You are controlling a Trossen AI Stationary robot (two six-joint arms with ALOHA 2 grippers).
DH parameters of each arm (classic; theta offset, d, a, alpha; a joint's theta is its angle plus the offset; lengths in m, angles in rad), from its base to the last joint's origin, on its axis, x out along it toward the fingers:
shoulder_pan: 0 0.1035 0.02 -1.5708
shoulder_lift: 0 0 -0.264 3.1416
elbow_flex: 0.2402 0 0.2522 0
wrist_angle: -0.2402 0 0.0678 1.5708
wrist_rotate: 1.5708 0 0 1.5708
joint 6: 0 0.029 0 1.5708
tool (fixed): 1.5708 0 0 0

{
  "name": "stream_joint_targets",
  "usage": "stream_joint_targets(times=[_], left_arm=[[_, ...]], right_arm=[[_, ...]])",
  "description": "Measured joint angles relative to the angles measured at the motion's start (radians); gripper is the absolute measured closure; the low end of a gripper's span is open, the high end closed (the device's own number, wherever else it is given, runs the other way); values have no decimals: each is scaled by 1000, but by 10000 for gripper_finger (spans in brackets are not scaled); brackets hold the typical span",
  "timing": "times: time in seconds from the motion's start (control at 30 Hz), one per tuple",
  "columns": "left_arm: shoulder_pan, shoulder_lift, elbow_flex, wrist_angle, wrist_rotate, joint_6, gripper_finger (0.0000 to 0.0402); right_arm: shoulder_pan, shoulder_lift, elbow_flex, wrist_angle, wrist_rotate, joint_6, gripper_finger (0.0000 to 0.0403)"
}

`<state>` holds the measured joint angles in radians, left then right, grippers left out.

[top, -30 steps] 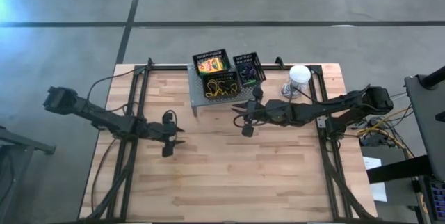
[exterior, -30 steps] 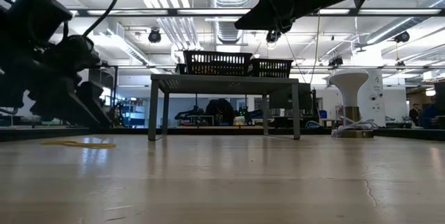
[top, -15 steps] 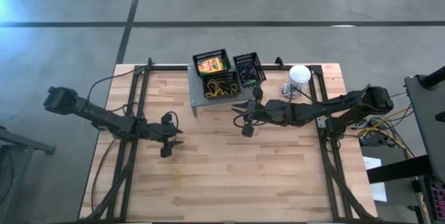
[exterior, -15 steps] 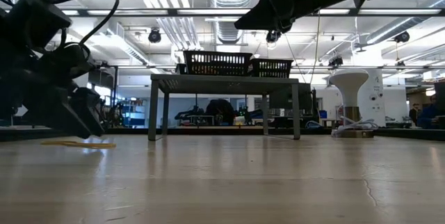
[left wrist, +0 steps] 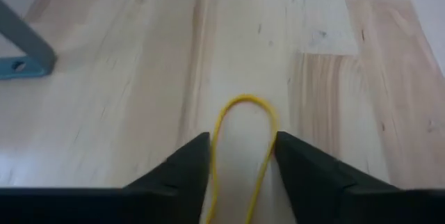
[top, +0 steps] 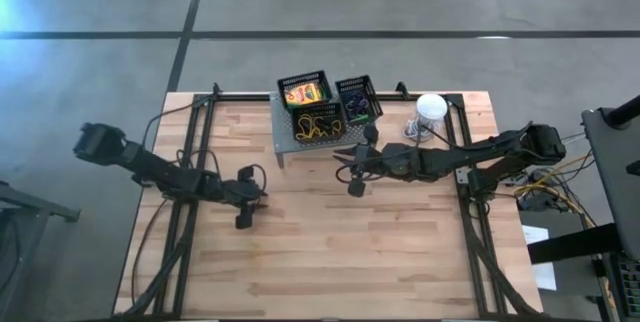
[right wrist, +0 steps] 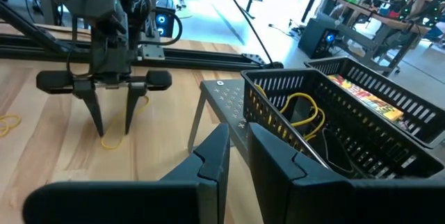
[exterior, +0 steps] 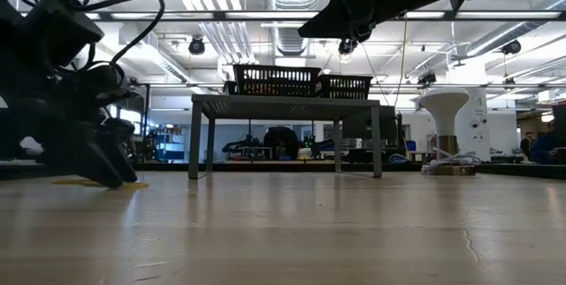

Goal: Pick & Place Office Desk Supplies
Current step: Put the yellow rubber band into the bottom left black bin

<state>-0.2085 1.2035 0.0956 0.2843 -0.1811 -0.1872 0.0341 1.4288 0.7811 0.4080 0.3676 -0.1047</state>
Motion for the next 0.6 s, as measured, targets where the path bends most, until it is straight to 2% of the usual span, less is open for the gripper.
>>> stream_joint_targets(times=[0.27,0.43,0.6], left_arm=[[0,42,21,16,12,34,386],[0,46,30,70,10,34,395],[1,45,140,103,10,79,398]], right_arm=[[0,0,0,0,0,0,355],[0,0,0,-1,0,-1,355],[0,0,0,0,0,-3,355]])
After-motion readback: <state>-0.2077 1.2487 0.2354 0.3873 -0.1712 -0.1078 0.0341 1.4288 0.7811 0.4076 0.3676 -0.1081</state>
